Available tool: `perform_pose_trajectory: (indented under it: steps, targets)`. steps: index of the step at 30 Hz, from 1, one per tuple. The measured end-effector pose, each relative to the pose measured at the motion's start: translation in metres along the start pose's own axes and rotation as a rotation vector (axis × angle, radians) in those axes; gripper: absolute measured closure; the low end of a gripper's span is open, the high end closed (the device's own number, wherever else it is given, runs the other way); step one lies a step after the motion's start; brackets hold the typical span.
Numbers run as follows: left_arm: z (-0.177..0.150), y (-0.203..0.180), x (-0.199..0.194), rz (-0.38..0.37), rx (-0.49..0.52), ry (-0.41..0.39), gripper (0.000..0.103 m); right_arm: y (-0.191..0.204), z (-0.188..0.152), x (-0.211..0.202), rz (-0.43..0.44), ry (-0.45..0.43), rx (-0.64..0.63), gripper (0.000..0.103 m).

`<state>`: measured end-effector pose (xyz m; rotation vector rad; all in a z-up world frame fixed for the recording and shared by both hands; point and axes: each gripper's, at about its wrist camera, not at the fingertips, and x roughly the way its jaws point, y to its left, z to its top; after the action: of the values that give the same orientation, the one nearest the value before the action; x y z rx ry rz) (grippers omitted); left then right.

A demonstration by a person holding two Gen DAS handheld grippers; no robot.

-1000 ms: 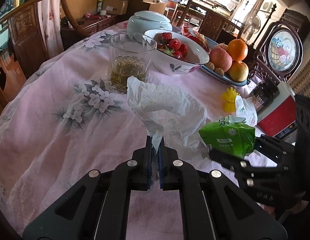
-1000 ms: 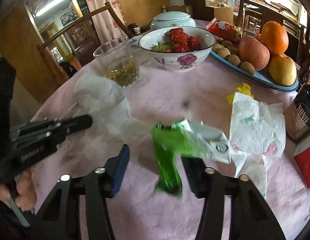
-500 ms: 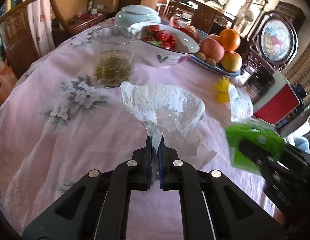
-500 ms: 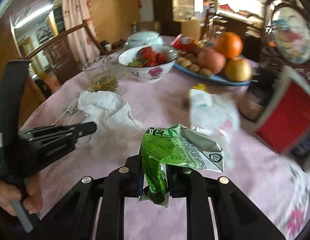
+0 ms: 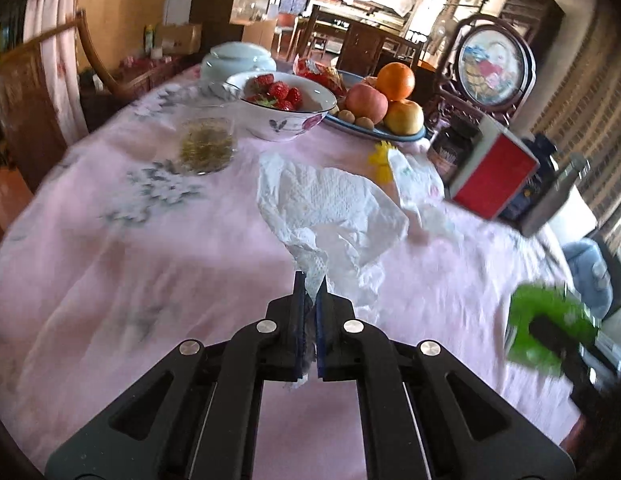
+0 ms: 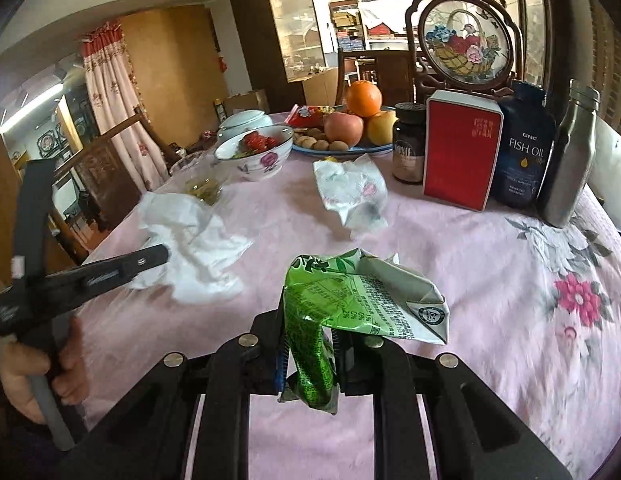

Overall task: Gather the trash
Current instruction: 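Carry the tissue and green bag in both tools over the red basket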

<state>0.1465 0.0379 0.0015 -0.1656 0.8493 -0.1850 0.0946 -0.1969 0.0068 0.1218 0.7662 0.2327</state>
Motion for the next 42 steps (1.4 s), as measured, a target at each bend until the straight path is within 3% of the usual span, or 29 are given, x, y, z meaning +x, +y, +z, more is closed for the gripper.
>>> perform_pose_trajectory:
  steps: [9,18,26,34,42]
  targets:
    - [-0.062,0.019,-0.070,0.061,0.003,-0.083,0.098,0.039,-0.034,-0.012,0.005,0.026,-0.075,0.085]
    - [-0.098,0.061,-0.112,0.100,-0.050,-0.112,0.098,0.093,-0.047,-0.022,0.066,0.032,-0.171,0.085]
    - [-0.133,0.108,-0.182,0.168,-0.096,-0.200,0.098,0.186,-0.064,-0.033,0.250,0.014,-0.329,0.085]
    - [-0.187,0.175,-0.269,0.347,-0.199,-0.300,0.098,0.297,-0.085,-0.047,0.475,0.042,-0.499,0.085]
    - [-0.235,0.235,-0.311,0.483,-0.328,-0.301,0.098,0.399,-0.121,-0.062,0.645,0.114,-0.664,0.085]
